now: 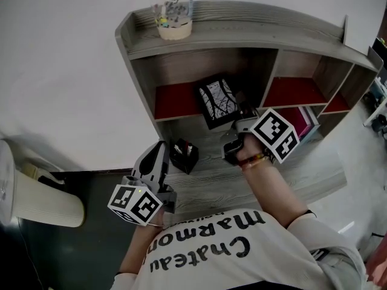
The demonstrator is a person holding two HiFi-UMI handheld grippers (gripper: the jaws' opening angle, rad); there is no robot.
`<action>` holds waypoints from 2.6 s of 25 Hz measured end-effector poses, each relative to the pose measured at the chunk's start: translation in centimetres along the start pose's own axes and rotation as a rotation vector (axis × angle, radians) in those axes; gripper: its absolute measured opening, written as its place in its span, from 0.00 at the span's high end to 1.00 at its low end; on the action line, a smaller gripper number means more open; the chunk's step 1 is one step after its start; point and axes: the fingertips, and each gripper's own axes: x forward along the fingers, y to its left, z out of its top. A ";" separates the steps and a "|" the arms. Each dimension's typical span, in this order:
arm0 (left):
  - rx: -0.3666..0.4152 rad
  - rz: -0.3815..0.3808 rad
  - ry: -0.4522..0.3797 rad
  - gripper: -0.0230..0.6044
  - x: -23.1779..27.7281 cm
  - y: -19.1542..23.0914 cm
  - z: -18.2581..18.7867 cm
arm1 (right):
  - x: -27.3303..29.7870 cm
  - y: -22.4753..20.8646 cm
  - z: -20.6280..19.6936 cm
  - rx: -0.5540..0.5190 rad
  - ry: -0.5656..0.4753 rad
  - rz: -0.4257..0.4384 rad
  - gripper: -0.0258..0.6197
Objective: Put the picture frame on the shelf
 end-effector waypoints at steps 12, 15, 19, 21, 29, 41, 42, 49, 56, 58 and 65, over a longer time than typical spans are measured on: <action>-0.012 -0.006 -0.011 0.94 0.4 -0.3 -0.6 | -0.5 -0.4 -1.6 -0.186 0.078 -0.052 0.81; -0.006 -0.017 -0.010 0.94 0.6 -0.8 -0.6 | -0.7 -0.1 -2.0 -0.193 0.087 -0.051 0.78; -0.001 -0.022 -0.009 0.94 0.7 -1.1 -0.6 | -0.7 0.4 -2.5 -0.204 0.098 -0.036 0.77; 0.005 -0.018 -0.006 0.94 0.8 -1.1 -0.5 | -0.5 0.5 -2.6 -0.206 0.099 -0.035 0.77; 0.011 -0.001 -0.007 0.94 0.8 -0.5 -0.3 | 0.6 1.3 -3.2 -0.215 0.102 -0.022 0.77; 0.022 0.031 -0.009 0.94 0.7 -0.5 -0.1 | 1.4 1.9 -3.4 -0.213 0.114 0.009 0.77; 0.024 0.033 -0.010 0.94 0.6 -0.5 0.0 | 1.4 1.9 -3.5 -0.213 0.115 0.011 0.77; 0.037 0.049 -0.020 0.94 -0.6 -0.9 0.2 | 1.5 1.8 -3.5 -0.228 0.128 0.009 0.77; 0.031 0.065 -0.025 0.94 -1.4 -1.2 0.3 | 1.5 1.6 -3.5 -0.306 0.119 0.006 0.77; 0.034 0.060 -0.024 0.94 -1.5 -1.5 0.3 | 1.4 1.5 -3.3 -0.300 0.118 0.005 0.77; 0.029 0.079 -0.019 0.94 -2.4 -2.1 0.2 | -0.1 0.8 -3.4 -0.273 0.141 -0.001 0.77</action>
